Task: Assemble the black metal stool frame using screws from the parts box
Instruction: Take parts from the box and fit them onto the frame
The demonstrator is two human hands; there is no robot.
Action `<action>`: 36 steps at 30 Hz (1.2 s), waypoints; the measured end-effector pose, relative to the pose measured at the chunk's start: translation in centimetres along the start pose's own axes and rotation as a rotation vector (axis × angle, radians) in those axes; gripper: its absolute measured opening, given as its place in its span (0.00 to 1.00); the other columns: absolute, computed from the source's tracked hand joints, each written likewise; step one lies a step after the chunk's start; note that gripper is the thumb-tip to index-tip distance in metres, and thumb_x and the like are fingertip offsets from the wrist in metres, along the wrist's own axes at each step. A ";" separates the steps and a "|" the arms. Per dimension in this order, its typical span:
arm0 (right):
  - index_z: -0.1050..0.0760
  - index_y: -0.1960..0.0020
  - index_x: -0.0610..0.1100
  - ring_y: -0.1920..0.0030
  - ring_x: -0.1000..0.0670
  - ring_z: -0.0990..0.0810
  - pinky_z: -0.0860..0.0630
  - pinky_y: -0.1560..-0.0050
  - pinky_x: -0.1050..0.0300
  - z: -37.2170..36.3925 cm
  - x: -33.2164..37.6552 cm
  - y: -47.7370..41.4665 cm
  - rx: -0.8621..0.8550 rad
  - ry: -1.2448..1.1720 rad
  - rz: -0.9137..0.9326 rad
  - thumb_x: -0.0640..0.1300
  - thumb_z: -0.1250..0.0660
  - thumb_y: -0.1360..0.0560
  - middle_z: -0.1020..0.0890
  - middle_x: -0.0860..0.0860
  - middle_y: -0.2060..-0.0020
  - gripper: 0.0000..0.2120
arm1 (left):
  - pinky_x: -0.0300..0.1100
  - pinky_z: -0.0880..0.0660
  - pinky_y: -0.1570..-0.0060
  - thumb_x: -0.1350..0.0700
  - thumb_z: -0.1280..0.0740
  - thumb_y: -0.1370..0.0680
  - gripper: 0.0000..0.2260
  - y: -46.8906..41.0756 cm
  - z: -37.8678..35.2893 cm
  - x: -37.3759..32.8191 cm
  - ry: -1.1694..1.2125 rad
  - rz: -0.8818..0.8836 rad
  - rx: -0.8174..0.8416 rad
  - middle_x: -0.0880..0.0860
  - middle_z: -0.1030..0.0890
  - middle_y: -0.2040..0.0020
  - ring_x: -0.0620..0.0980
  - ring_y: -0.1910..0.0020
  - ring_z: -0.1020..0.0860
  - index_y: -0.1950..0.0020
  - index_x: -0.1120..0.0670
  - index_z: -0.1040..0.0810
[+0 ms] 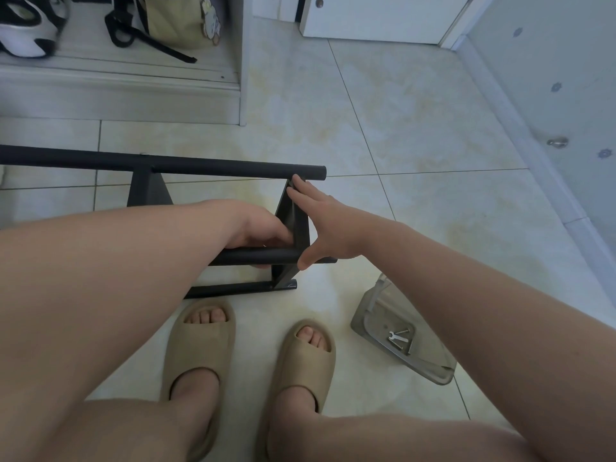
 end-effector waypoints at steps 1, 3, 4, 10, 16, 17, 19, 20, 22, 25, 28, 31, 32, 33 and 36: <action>0.60 0.17 0.45 0.20 0.55 0.58 0.52 0.22 0.53 0.0 0.0 0.0 -0.001 0.001 0.000 0.52 0.19 0.32 0.64 0.55 0.19 0.61 | 0.48 0.24 0.48 0.55 0.34 0.20 0.07 0.1 -0.1 -0.1 -0.008 -0.008 0.003 0.54 0.18 0.56 0.53 0.55 0.22 0.48 0.57 0.18; 0.60 0.17 0.46 0.20 0.55 0.58 0.52 0.22 0.54 0.0 0.0 0.0 -0.001 0.001 -0.003 0.52 0.19 0.32 0.64 0.55 0.19 0.61 | 0.48 0.26 0.48 0.57 0.35 0.20 0.08 0.3 -0.1 -0.3 -0.027 -0.032 0.010 0.55 0.18 0.55 0.54 0.56 0.22 0.47 0.57 0.19; 0.60 0.17 0.46 0.20 0.55 0.58 0.52 0.22 0.54 0.1 0.0 0.0 0.000 -0.001 -0.004 0.52 0.19 0.32 0.64 0.55 0.19 0.61 | 0.48 0.26 0.46 0.58 0.36 0.20 0.08 0.4 -0.1 -0.4 -0.032 -0.046 0.010 0.55 0.17 0.54 0.54 0.56 0.21 0.46 0.58 0.18; 0.60 0.17 0.46 0.20 0.55 0.57 0.52 0.22 0.53 0.1 0.1 0.1 0.004 0.001 -0.006 0.52 0.19 0.32 0.64 0.56 0.19 0.61 | 0.47 0.25 0.48 0.60 0.38 0.19 0.09 0.5 -0.1 -0.4 0.003 -0.053 0.038 0.52 0.17 0.55 0.52 0.54 0.22 0.51 0.53 0.18; 0.60 0.17 0.45 0.20 0.55 0.58 0.53 0.22 0.54 0.0 0.1 0.2 0.006 0.005 0.002 0.52 0.19 0.32 0.65 0.54 0.19 0.61 | 0.49 0.23 0.44 0.54 0.34 0.20 0.09 0.4 -0.3 -0.2 -0.019 -0.008 0.000 0.54 0.17 0.52 0.54 0.51 0.21 0.46 0.57 0.18; 0.60 0.17 0.45 0.20 0.55 0.58 0.53 0.22 0.54 0.0 0.1 0.2 0.006 0.005 0.002 0.52 0.19 0.32 0.65 0.54 0.19 0.61 | 0.49 0.24 0.42 0.55 0.34 0.20 0.10 0.5 -0.2 -0.3 -0.032 -0.023 -0.005 0.55 0.16 0.50 0.55 0.49 0.20 0.44 0.59 0.18; 0.60 0.17 0.45 0.20 0.55 0.59 0.54 0.21 0.54 0.0 0.1 0.2 0.008 0.002 0.003 0.52 0.19 0.32 0.65 0.54 0.19 0.61 | 0.50 0.27 0.34 0.57 0.34 0.21 0.13 0.6 -0.3 -0.5 -0.050 -0.050 -0.020 0.58 0.16 0.44 0.59 0.42 0.19 0.40 0.63 0.19; 0.60 0.17 0.45 0.20 0.55 0.59 0.54 0.21 0.54 0.0 0.1 0.1 0.008 0.001 0.002 0.52 0.19 0.32 0.65 0.55 0.19 0.61 | 0.53 0.29 0.31 0.58 0.33 0.21 0.14 0.6 -0.3 -0.6 -0.052 -0.059 -0.031 0.59 0.16 0.42 0.60 0.39 0.20 0.39 0.63 0.19; 0.61 0.17 0.45 0.20 0.55 0.59 0.54 0.21 0.54 -0.1 0.0 0.1 0.008 -0.003 0.002 0.52 0.19 0.32 0.65 0.55 0.19 0.61 | 0.55 0.30 0.30 0.60 0.34 0.21 0.13 0.5 -0.2 -0.7 -0.052 -0.070 -0.042 0.60 0.16 0.42 0.60 0.37 0.21 0.39 0.63 0.19; 0.61 0.17 0.45 0.20 0.56 0.58 0.53 0.21 0.54 -0.1 0.0 0.1 0.007 -0.002 0.004 0.52 0.19 0.32 0.65 0.55 0.19 0.61 | 0.56 0.31 0.29 0.63 0.36 0.21 0.10 0.3 -0.3 -0.7 -0.049 -0.090 -0.032 0.61 0.17 0.42 0.60 0.37 0.21 0.43 0.63 0.19; 0.60 0.17 0.45 0.20 0.56 0.58 0.53 0.21 0.54 -0.1 -0.1 0.0 0.004 0.000 0.005 0.53 0.19 0.32 0.65 0.55 0.19 0.61 | 0.55 0.29 0.30 0.66 0.37 0.22 0.08 0.3 -0.3 -0.6 -0.024 -0.124 -0.019 0.59 0.15 0.51 0.59 0.46 0.19 0.51 0.60 0.18; 0.60 0.17 0.46 0.20 0.56 0.58 0.53 0.22 0.55 -0.2 -0.1 0.0 0.001 -0.002 0.008 0.53 0.19 0.32 0.65 0.56 0.19 0.61 | 0.52 0.28 0.35 0.67 0.37 0.23 0.10 0.3 -0.4 -0.6 0.006 -0.141 0.013 0.53 0.15 0.60 0.55 0.53 0.20 0.55 0.57 0.19; 0.60 0.17 0.46 0.20 0.56 0.58 0.53 0.22 0.55 -0.2 -0.2 0.0 0.000 -0.004 0.009 0.53 0.19 0.32 0.65 0.56 0.19 0.61 | 0.51 0.28 0.36 0.67 0.38 0.22 0.10 0.4 -0.4 -0.6 0.008 -0.136 0.020 0.52 0.15 0.60 0.54 0.53 0.20 0.55 0.56 0.19; 0.60 0.17 0.46 0.20 0.56 0.58 0.53 0.23 0.56 -0.2 -0.2 0.0 -0.001 -0.006 0.010 0.53 0.19 0.32 0.65 0.56 0.19 0.61 | 0.51 0.27 0.37 0.65 0.37 0.22 0.09 0.4 -0.4 -0.5 0.011 -0.123 0.022 0.52 0.15 0.60 0.54 0.53 0.20 0.54 0.56 0.19; 0.60 0.17 0.46 0.20 0.56 0.58 0.53 0.23 0.56 -0.2 -0.2 0.0 -0.003 -0.003 0.014 0.53 0.19 0.32 0.65 0.55 0.19 0.61 | 0.49 0.23 0.46 0.60 0.38 0.20 0.08 0.6 -0.5 -0.3 0.042 -0.055 0.036 0.52 0.15 0.59 0.52 0.55 0.20 0.51 0.55 0.19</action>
Point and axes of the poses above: each hand's wrist, its own y-axis away from the middle knuckle, its own z-axis out of the back of the hand, x = y × z, the point moved 3 cm from there along -y, towards the middle knuckle
